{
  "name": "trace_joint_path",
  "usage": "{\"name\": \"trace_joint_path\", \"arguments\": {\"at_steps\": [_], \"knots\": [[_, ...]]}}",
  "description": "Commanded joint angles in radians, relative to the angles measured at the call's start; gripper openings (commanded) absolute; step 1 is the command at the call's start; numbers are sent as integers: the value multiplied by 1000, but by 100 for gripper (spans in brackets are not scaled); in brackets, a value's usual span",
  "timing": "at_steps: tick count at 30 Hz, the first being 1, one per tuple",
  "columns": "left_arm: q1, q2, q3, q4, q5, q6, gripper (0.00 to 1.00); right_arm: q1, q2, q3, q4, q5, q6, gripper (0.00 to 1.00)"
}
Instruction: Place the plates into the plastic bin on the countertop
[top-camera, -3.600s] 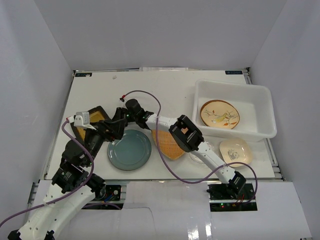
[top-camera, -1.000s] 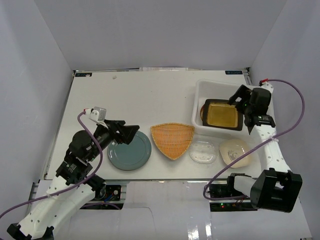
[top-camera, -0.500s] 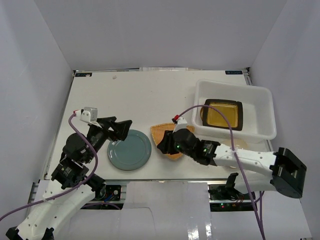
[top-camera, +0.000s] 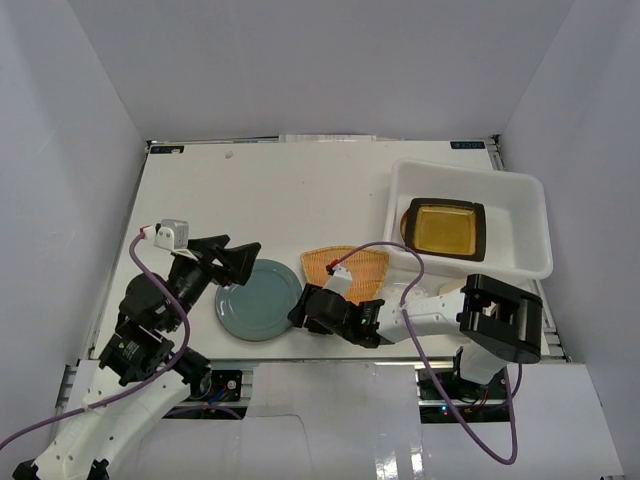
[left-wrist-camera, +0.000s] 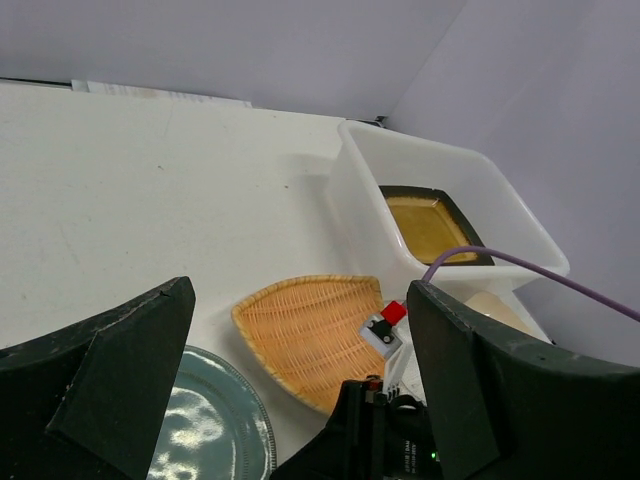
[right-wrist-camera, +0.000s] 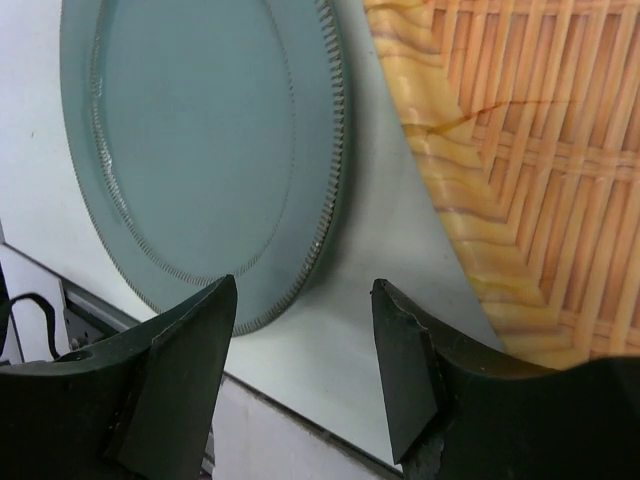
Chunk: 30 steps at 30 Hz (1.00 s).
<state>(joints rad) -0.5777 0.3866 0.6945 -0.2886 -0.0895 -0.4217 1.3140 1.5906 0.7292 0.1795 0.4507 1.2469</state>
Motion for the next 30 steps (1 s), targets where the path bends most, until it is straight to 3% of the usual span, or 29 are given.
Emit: {"name": "trace_joint_path", "arguments": {"at_steps": [1, 7, 10, 17, 21, 24, 25, 26, 27, 30], "knots": [[7, -15, -12, -3, 19, -5, 98, -1, 41, 48, 18, 63, 106, 63], [7, -26, -13, -3, 30, -8, 98, -32, 169, 122, 18, -4, 146, 59], [6, -28, -13, -3, 31, -8, 98, -41, 247, 131, 98, -75, 166, 56], [4, -41, -12, -3, 30, -6, 98, -44, 339, 73, 329, -119, 256, 33], [-1, -49, -10, -3, 28, -8, 98, -61, 377, 78, 368, -107, 249, 27], [-4, -43, -10, -3, 27, -6, 98, -90, 397, 70, 476, -92, 244, 32], [-4, -40, -9, -3, 27, -6, 98, -96, 407, 61, 518, -96, 237, 39], [-4, -38, -9, -3, 24, -6, 98, -104, 416, 62, 556, -109, 235, 54], [-4, -32, -9, -3, 27, -6, 98, -111, 439, 73, 610, -113, 224, 58], [-5, -20, -7, -1, 28, -6, 98, -116, 482, 104, 617, -130, 212, 52]]}}
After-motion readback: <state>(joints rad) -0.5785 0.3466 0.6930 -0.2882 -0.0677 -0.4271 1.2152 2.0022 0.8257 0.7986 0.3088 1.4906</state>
